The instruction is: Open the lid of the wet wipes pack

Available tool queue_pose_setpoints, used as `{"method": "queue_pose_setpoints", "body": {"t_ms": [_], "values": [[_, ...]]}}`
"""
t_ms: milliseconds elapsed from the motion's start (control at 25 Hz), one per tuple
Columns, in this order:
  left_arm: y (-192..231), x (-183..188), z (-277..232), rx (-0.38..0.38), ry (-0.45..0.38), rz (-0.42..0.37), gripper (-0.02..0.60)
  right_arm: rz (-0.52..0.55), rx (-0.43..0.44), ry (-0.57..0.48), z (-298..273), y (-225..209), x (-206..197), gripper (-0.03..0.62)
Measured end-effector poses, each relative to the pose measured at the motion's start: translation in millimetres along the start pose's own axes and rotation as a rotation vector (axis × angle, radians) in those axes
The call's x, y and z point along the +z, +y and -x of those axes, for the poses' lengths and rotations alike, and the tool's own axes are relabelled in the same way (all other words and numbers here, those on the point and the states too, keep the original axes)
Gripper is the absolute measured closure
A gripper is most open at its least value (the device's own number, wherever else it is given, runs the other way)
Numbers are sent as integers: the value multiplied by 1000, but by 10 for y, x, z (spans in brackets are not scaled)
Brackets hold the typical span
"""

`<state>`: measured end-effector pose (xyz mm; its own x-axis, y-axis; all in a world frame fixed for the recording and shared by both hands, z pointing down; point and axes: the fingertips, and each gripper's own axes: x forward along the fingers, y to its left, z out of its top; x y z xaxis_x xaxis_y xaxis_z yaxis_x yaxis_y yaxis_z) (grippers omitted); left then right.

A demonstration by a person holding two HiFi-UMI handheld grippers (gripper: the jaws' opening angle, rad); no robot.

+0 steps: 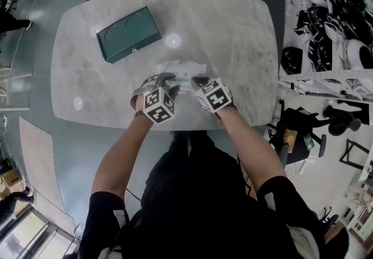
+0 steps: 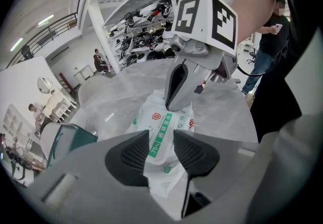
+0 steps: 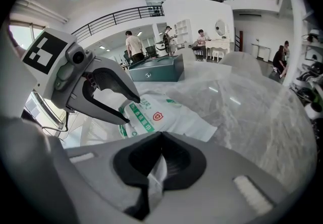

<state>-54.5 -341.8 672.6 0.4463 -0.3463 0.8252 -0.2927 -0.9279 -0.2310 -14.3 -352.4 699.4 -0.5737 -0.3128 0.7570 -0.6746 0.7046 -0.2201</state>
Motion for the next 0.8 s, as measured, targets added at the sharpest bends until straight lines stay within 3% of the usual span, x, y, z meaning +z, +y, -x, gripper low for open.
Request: {"method": "queue_pose_setpoints", "body": {"t_ms": [200,320,480,600,800], "values": [[-91,-10,-118,6,95,-218,420,-9,0,-8,14,-1,-2,591],[-113,-37,-160,-7,131,-279,423,-15,2,-14,4,9,17,591],[-149,-10,-155,-40,126,-244,466,-21,1,-18,15,-7,1,591],[-115,15,-86,-31,102,-200,466,-23,2,-22,23,-1,1,591],[-79,34,-58,-27,96,-194,442,-36,2,-37,15,-1,-4,591]]}}
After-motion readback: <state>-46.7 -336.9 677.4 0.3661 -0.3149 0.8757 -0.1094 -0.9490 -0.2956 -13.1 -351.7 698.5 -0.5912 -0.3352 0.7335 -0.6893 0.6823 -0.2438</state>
